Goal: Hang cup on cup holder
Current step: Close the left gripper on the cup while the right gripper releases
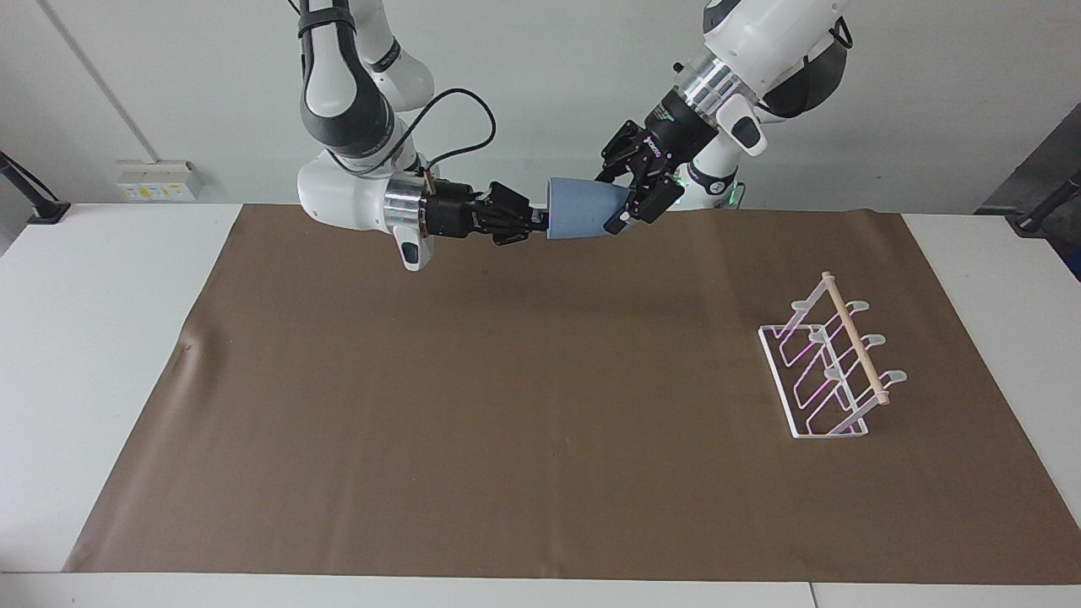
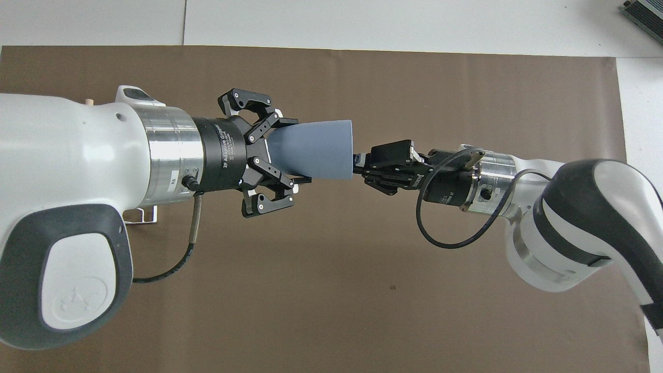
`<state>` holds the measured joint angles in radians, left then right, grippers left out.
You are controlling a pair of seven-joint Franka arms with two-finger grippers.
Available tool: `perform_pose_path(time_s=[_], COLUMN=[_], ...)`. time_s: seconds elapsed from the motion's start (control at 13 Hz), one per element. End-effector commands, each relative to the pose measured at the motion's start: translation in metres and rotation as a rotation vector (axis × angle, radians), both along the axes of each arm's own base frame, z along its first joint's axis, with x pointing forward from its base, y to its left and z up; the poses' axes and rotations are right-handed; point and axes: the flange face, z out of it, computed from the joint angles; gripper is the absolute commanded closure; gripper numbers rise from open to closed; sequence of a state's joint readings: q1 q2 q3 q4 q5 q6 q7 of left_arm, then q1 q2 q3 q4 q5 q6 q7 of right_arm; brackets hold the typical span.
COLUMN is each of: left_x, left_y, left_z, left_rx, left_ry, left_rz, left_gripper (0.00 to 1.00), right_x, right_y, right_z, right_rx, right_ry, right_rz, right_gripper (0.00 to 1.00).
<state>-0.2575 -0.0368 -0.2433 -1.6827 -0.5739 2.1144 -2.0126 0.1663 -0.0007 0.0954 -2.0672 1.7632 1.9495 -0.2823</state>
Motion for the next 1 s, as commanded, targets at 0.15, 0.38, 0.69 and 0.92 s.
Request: perform_pose_path(time_s=[0.15, 0.38, 0.69, 0.92], left_x=[0.002, 0.003, 0.003, 0.004], left_y=[0.008, 0.009, 0.01, 0.01], left_z=[0.001, 0.001, 0.0, -0.002], left_rx=[-0.013, -0.012, 0.0, 0.004], left_ry=[-0.003, -0.007, -0.012, -0.012], left_rz=[0.056, 0.054, 0.052, 0.052], left_gripper=[1.0, 1.0, 1.0, 1.0], right_x=[-0.004, -0.004, -0.001, 0.005], right_y=[-0.002, -0.002, -0.01, -0.034], right_z=[0.0, 0.0, 0.0, -0.007], right_rx=[-0.002, -0.003, -0.005, -0.134], right_ry=[-0.019, -0.017, -0.009, -0.044], right_rz=[-0.025, -0.024, -0.036, -0.008], right_gripper=[0.93, 0.7, 0.38, 0.23])
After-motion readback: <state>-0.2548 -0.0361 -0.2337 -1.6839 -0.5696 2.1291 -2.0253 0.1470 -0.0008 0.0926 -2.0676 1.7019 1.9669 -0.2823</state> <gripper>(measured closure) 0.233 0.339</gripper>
